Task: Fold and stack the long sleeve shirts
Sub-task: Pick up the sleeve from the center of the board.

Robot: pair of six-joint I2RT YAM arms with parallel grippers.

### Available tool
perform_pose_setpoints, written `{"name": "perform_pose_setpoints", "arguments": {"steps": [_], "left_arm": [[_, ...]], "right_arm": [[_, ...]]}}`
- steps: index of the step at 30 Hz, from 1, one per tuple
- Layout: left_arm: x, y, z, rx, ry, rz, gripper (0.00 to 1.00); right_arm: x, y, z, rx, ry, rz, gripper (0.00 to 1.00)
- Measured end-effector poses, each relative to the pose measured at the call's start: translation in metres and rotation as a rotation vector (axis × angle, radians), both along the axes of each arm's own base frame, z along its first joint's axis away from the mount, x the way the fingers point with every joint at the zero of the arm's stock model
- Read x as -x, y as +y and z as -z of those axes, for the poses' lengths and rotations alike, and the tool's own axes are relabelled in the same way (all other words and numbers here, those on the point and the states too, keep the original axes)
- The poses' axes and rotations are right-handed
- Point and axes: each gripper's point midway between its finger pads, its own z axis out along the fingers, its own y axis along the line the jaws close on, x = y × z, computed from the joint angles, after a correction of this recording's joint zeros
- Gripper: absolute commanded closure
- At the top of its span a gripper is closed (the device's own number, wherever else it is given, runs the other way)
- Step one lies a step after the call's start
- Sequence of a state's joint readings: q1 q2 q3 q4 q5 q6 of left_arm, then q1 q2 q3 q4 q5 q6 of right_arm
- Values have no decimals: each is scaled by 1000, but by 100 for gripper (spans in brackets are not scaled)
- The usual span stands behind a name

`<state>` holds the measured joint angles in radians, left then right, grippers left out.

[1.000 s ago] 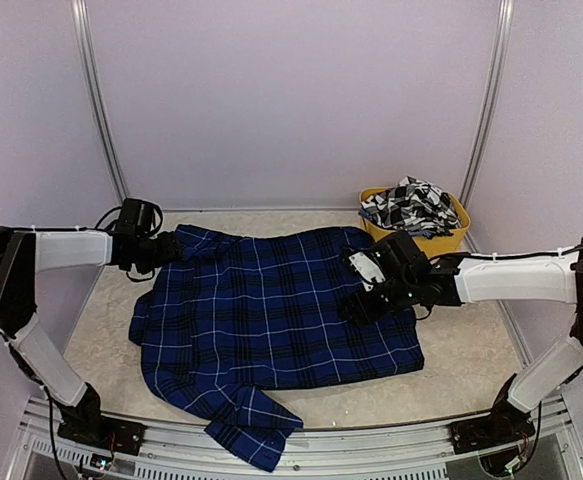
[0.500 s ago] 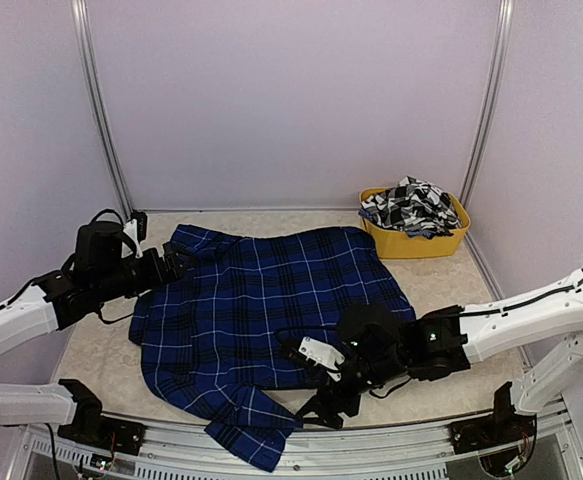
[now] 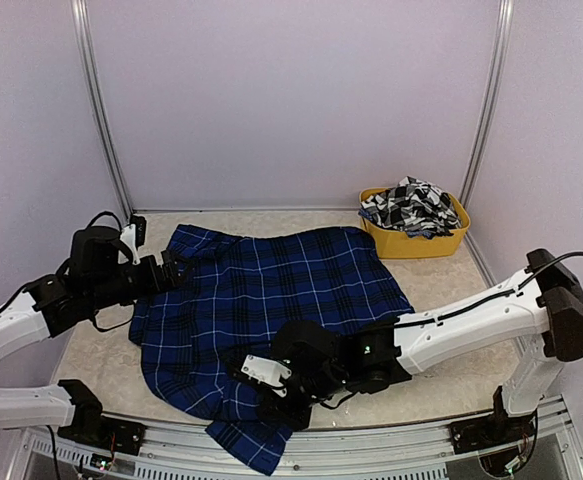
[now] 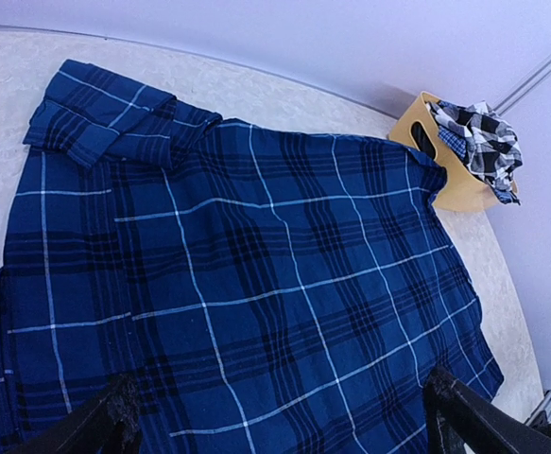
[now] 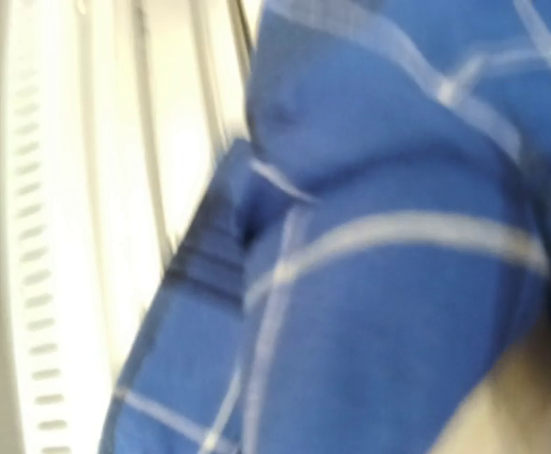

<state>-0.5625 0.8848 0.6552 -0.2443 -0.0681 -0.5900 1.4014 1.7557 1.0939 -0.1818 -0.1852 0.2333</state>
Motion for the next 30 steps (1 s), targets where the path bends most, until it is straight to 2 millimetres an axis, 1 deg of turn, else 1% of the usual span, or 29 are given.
{"name": "perform_pose_setpoints", "arguments": {"steps": [2, 5, 8, 10, 12, 16, 18, 20, 22, 23, 26, 30], "left_arm": [[3, -3, -3, 1, -12, 18, 3], [14, -10, -14, 17, -50, 66, 4], [27, -17, -22, 39, -87, 120, 7], [37, -22, -26, 58, -115, 156, 8], [50, -26, -29, 80, -138, 194, 10], [68, -35, -26, 109, -155, 248, 11], [76, -41, -22, 118, -145, 275, 11], [83, -47, -17, 125, -130, 295, 11], [90, -55, -7, 124, -102, 314, 11], [93, -60, 1, 115, -84, 323, 11], [104, -73, 31, 60, -10, 351, 11], [110, -84, 63, -20, 62, 366, 11]], "right_arm": [[-1, 12, -19, -47, -3, -9, 100], [-6, 28, -47, -116, 14, -18, 100], [-19, 37, -75, -185, 69, -3, 100], [-36, 38, -90, -232, 123, 29, 100], [-63, 35, -102, -275, 189, 88, 100], [-105, 25, -113, -343, 312, 196, 100], [-116, 21, -112, -368, 373, 225, 100], [-120, 16, -102, -374, 446, 247, 100], [-123, 15, -92, -373, 506, 260, 100], [-126, 13, -86, -371, 532, 269, 100], [-131, 10, -63, -349, 608, 293, 99], [-149, 6, -44, -343, 657, 318, 98]]}}
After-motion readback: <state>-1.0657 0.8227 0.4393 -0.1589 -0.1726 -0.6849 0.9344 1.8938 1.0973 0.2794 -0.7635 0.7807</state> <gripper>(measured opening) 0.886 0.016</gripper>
